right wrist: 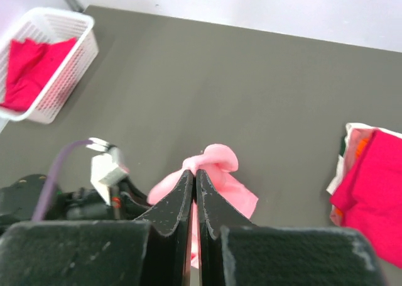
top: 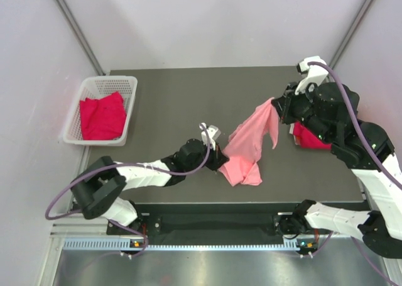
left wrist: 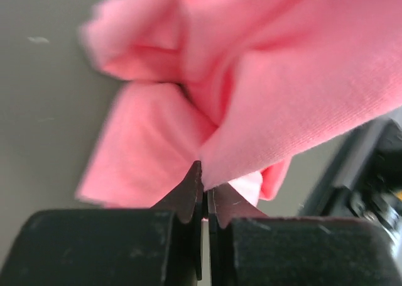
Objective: Fold and stack the t-shirts
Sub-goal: Flatten the tshirt out
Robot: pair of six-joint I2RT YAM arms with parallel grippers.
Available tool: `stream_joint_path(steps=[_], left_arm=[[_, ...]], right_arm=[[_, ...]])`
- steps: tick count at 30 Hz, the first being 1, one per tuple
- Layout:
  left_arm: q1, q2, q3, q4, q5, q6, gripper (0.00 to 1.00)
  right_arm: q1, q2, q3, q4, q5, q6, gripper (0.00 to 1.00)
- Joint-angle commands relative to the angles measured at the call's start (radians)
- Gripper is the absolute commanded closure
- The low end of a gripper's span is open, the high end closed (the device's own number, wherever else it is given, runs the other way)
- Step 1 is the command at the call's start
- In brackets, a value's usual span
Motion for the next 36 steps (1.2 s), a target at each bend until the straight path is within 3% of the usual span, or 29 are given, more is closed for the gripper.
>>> stream_joint_path(steps=[1,8,11,17,23,27,29,30,33,36], left_arm=[[0.008,-0.151,0.101,-0.241,-0.263,0.039,1.00],[0.009,-0.443,0.434,-0.834,-0.519,0.206,1.00],[0.008,-0.520,0.593,-1.021,-0.517,0.220,1.00],[0.008,-0.620,0.796,-1.217,-0.402,0.189,1.00],[0.008,-0.597,0.787,-1.215,-0.406,0.192,1.00],[0.023,-0.490,0.668,-1.154,-0.454,0.185,1.00],[0.064,-0.399,0.634,-1.102,-0.405,0.179,1.00],[0.139,-0.368,0.608,-1.080,-0.365,0.171,1.00],[0.304,-0.247,0.552,-0.956,-0.124,0.140,1.00],[0.368,-0.138,0.563,-0.884,-0.044,0.136,1.00]], right_arm=[[-0.007,-0.045,-0.033,0.101,0.100,0.015,1.00],[-0.009,-0.028,-0.104,0.178,0.068,0.020,1.00],[-0.009,-0.068,-0.072,0.189,0.028,0.024,1.00],[-0.009,-0.232,-0.096,0.178,-0.067,0.078,1.00],[-0.010,-0.301,-0.163,0.150,-0.064,0.113,1.00],[-0.011,-0.263,-0.249,0.181,0.064,0.112,1.00],[-0.011,-0.222,-0.302,0.222,0.111,0.107,1.00],[-0.012,-0.203,-0.317,0.238,0.150,0.104,1.00],[-0.041,-0.122,-0.360,0.285,0.186,0.100,1.00],[-0.141,-0.056,-0.400,0.331,0.082,0.104,1.00]])
